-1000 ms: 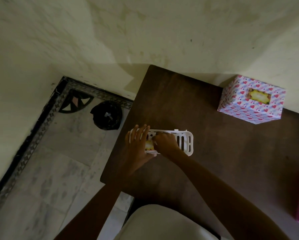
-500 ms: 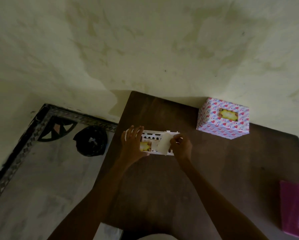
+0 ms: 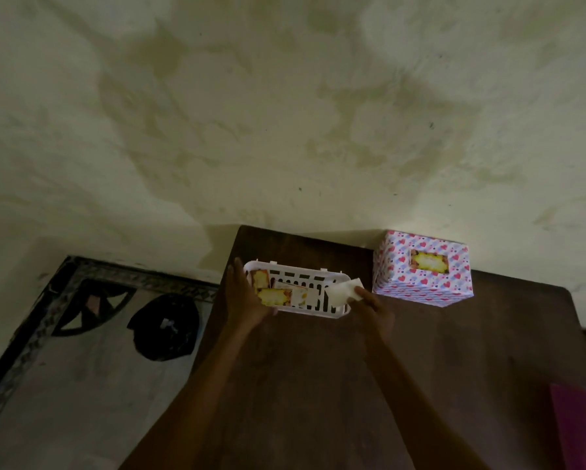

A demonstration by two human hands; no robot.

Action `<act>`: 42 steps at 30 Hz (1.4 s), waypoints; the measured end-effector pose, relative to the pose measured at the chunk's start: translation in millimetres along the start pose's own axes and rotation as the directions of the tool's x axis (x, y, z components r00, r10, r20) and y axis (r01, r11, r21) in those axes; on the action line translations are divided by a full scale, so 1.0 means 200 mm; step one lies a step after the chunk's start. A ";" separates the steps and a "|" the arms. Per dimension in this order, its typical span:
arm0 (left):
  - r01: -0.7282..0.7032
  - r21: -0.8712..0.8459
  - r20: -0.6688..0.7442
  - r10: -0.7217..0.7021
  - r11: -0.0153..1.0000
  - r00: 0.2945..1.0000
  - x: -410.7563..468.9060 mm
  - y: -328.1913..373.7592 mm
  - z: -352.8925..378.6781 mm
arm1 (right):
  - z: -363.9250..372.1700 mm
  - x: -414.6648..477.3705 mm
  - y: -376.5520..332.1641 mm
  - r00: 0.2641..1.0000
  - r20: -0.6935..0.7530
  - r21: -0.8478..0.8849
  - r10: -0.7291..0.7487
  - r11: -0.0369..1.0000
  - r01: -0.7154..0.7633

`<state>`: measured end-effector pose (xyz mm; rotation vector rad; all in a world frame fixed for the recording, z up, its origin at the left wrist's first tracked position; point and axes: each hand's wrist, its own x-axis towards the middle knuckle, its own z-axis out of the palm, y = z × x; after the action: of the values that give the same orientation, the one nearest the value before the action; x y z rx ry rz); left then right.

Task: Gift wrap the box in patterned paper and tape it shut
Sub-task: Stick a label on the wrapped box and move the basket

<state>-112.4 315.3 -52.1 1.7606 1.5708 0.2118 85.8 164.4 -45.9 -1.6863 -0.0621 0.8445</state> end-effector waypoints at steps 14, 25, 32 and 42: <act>0.190 -0.624 0.085 -0.175 0.758 0.981 0.19 0.07 -0.03 | 0.12 0.10 -0.07 0.961 0.126 0.466 0.248 0.840 -0.278; 0.176 -0.625 0.136 -0.116 0.761 0.984 0.31 0.16 -0.08 | 0.19 0.20 -0.16 0.976 0.147 0.418 0.164 0.884 -0.211; 0.091 -0.547 0.119 -0.030 0.832 0.992 0.39 0.22 -0.11 | 0.22 0.26 -0.19 0.973 0.189 0.441 0.129 0.874 -0.202; 0.078 -0.432 -0.112 -0.140 0.898 0.984 0.25 0.19 -0.02 | 0.15 0.22 -0.19 0.999 0.019 0.143 0.051 0.988 -0.053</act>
<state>-72.9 364.9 -42.7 1.3344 1.5725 0.5905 116.1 220.5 -35.9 -1.5517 0.0317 0.8806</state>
